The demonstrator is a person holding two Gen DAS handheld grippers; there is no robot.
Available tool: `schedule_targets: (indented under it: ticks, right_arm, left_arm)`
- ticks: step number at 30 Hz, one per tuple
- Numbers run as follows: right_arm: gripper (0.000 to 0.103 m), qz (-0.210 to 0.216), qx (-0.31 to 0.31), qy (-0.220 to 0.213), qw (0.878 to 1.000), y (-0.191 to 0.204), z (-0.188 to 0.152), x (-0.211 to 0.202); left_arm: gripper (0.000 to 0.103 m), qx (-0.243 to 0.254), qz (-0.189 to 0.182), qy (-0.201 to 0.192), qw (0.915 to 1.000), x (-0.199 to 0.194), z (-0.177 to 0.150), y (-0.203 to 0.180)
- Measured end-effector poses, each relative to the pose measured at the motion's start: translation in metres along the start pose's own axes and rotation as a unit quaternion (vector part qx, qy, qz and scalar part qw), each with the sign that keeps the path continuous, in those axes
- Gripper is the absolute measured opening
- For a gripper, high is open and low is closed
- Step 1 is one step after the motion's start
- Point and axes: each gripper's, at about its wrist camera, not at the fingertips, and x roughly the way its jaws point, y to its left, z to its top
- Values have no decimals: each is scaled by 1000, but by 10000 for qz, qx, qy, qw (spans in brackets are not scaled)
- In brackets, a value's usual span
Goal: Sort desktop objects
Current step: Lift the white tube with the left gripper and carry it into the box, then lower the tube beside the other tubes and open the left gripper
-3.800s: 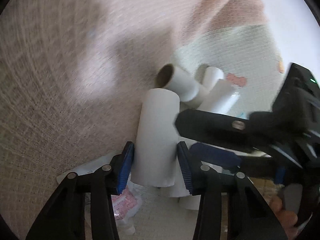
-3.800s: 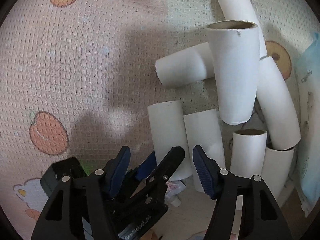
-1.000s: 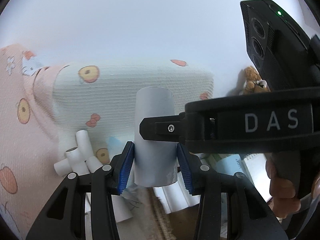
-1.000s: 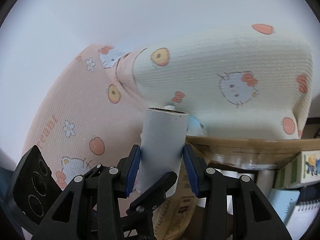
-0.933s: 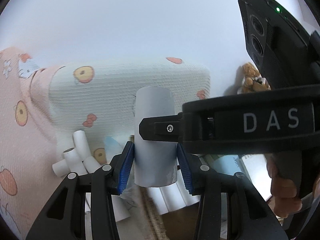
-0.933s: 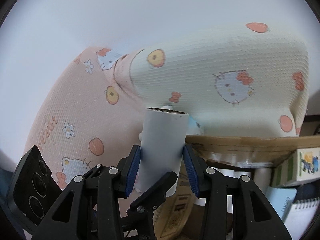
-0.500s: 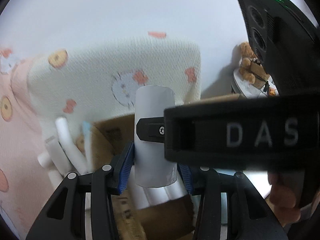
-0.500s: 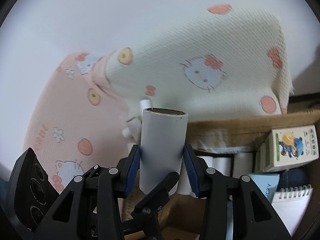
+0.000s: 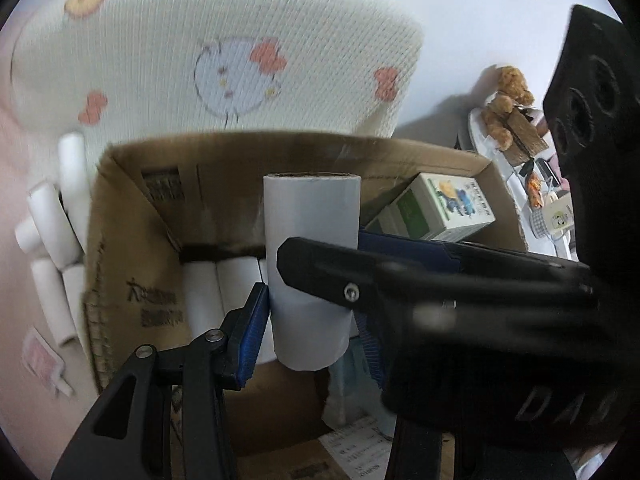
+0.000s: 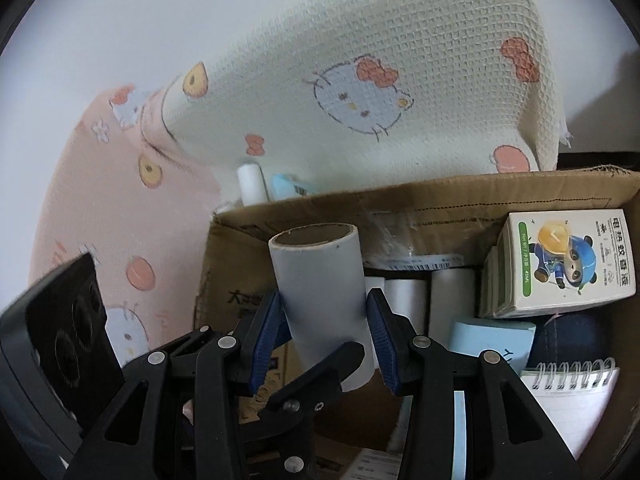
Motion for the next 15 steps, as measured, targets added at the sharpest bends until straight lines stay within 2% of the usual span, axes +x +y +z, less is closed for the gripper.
schedule_targets:
  ticks: [8, 15]
  right_arm:
    - [42, -166, 0, 649, 9978, -13, -2, 28]
    - [42, -219, 166, 976, 9948, -28, -4, 43]
  left_arm:
    - [47, -56, -36, 716, 9974, 29, -9, 6]
    - [47, -17, 6, 955, 9954, 41, -13, 5]
